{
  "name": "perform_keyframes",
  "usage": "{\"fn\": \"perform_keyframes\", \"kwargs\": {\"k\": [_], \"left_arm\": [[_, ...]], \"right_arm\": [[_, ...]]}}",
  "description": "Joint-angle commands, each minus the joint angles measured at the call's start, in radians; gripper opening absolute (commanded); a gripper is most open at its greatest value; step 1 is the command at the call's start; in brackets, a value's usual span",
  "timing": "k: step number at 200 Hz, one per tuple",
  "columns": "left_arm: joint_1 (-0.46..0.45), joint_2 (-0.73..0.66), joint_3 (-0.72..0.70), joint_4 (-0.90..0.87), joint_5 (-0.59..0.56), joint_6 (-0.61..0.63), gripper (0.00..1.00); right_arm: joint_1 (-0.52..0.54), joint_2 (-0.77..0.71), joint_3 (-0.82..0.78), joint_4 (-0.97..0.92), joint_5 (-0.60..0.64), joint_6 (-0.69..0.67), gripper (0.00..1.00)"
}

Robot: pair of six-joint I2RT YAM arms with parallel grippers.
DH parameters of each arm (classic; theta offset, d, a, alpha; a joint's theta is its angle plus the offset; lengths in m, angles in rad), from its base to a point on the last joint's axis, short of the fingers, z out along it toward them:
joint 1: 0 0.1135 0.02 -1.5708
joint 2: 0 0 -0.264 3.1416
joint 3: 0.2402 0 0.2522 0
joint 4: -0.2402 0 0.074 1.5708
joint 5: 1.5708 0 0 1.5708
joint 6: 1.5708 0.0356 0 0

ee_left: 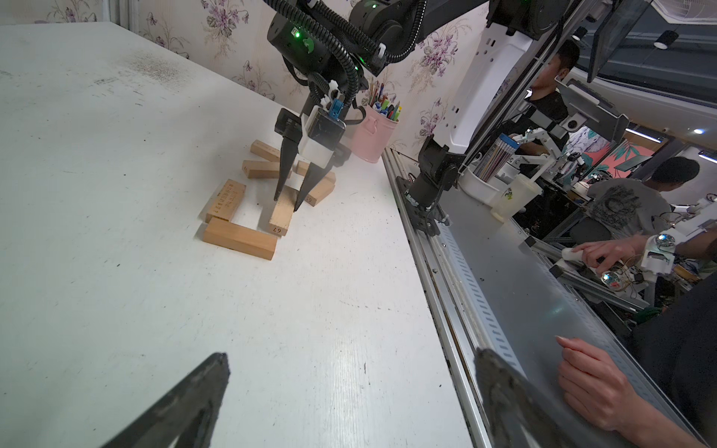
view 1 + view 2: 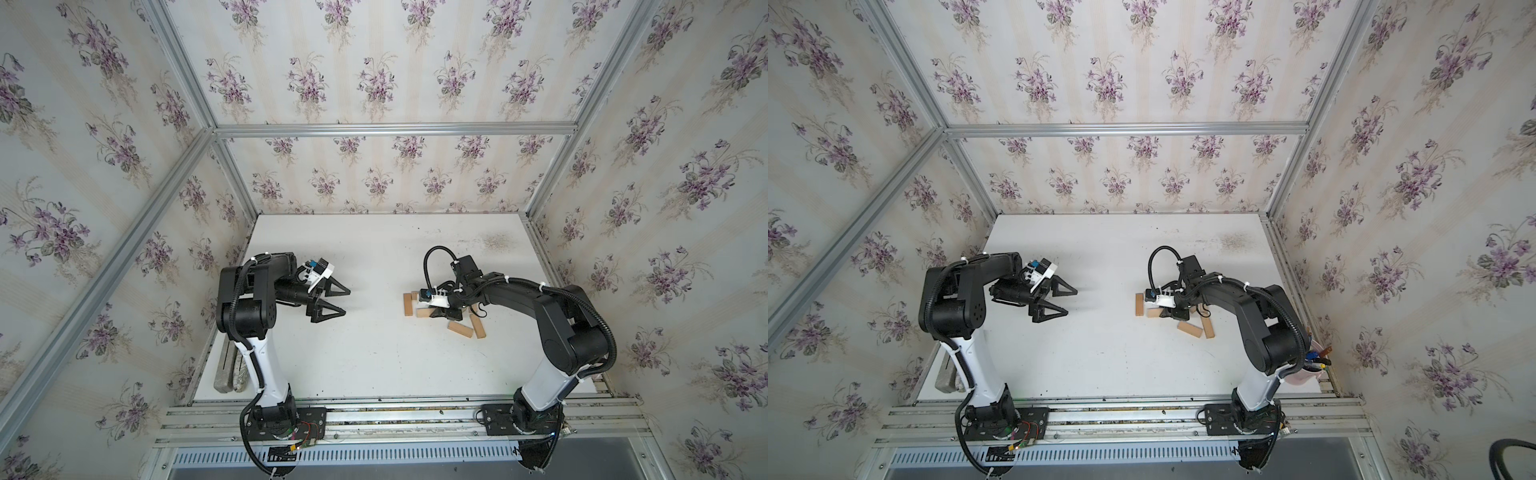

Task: Assemble the number 8 with building blocks
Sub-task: Assemble the building block at the center of the board.

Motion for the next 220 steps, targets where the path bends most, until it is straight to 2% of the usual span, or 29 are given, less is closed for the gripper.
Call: {"fn": "perform_keyframes", "kwargs": {"k": [1, 40, 83, 118, 155, 220], "left_arm": [[0.0, -0.001, 0.003, -0.171, 0.005, 0.382, 1.0], [0.001, -0.002, 0.002, -0.17, 0.005, 0.382, 1.0], [0.001, -0.001, 0.003, -0.17, 0.005, 0.382, 1.0], [0.001, -0.001, 0.003, -0.17, 0.005, 0.383, 1.0], [0.001, -0.002, 0.003, -0.171, 0.004, 0.381, 1.0], [0.001, -0.003, 0.002, -0.17, 0.006, 0.383, 1.0]], "right_arm": [[0.002, 0.006, -0.006, 0.013, -0.016, -0.005, 0.28], [0.003, 0.015, 0.001, 0.016, -0.021, -0.001, 0.28], [0.002, 0.032, 0.004, 0.032, -0.025, 0.018, 0.37], [0.002, 0.049, 0.017, 0.03, -0.025, 0.027, 0.37], [0.002, 0.058, 0.03, 0.017, -0.03, 0.021, 0.31], [0.022, 0.066, 0.034, 0.001, -0.025, 0.0, 0.31]]}}
